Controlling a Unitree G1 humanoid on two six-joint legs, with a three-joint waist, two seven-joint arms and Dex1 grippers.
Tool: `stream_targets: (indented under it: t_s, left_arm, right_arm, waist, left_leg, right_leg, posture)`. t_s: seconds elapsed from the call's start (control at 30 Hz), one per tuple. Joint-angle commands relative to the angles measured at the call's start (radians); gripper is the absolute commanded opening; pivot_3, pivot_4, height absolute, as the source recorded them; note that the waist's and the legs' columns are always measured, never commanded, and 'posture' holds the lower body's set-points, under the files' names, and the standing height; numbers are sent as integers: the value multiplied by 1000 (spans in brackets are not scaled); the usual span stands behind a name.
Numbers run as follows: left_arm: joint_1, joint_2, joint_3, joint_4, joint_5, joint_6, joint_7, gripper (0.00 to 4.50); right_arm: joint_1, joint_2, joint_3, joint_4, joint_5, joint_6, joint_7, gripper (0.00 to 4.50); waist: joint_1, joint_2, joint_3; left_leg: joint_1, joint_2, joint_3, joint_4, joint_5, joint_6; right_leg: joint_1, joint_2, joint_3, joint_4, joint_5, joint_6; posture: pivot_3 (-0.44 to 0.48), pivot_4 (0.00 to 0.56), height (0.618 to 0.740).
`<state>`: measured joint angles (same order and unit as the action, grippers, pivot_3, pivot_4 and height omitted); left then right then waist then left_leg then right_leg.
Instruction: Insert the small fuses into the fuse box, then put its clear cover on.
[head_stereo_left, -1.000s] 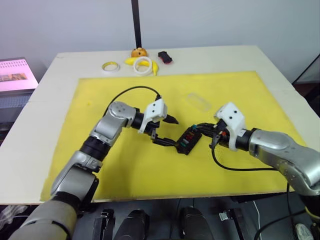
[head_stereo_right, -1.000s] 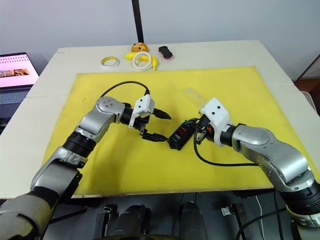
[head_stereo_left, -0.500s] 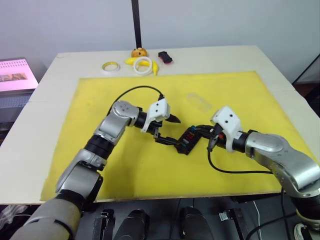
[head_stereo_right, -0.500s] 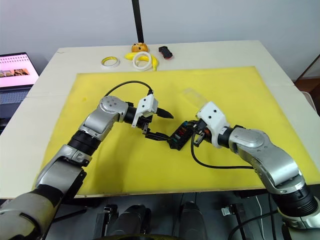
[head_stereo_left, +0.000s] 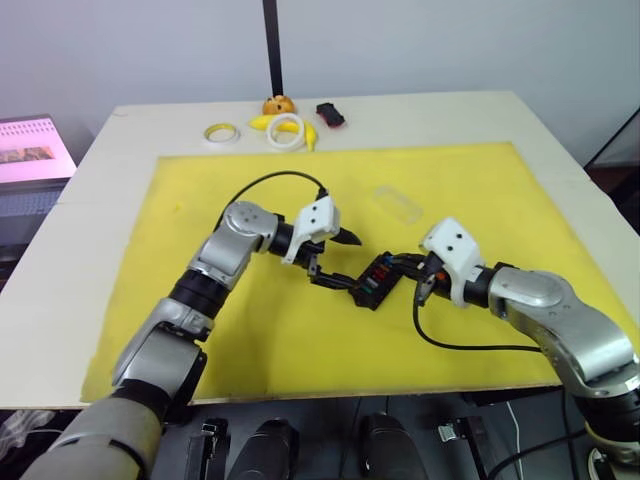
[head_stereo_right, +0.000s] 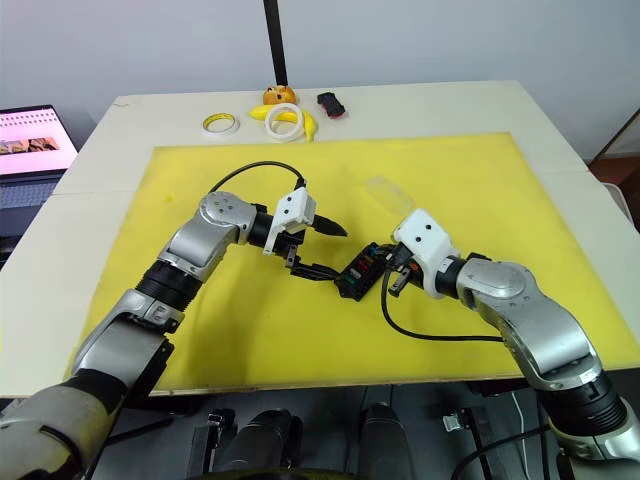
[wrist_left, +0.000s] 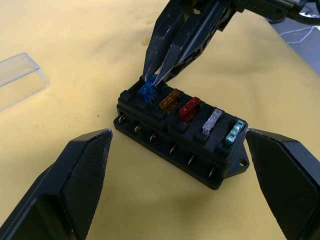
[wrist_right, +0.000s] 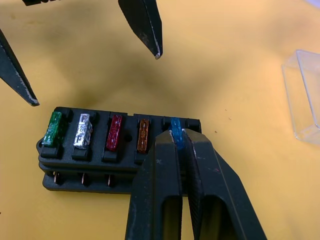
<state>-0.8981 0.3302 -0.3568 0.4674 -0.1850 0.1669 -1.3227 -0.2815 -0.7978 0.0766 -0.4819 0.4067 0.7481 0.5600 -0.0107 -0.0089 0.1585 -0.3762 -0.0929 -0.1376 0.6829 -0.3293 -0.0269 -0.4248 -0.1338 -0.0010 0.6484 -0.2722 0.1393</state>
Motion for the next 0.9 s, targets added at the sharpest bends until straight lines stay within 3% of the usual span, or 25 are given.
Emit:
stream_targets:
  t_s: [0.03,0.9]
  left_arm:
    - [-20,-4,28,-25,0,-8,1,4466]
    - [-26,-9,29,-22,2,-4,5,4466]
  right_arm:
    - [4,13,-14,-10,-21,-23,9,0]
    - [76,75,-6,-33,-97,-63,14,0]
  waist:
    - [0,0,0]
    - [-1,0,0]
  left_leg:
    - [0,0,0,0,0,0]
    - [0,0,0,0,0,0]
  right_leg:
    - [0,0,0,0,0,0]
    - [0,0,0,1,0,0]
  posture:
    - [0,150,740]
    - [0,150,740]
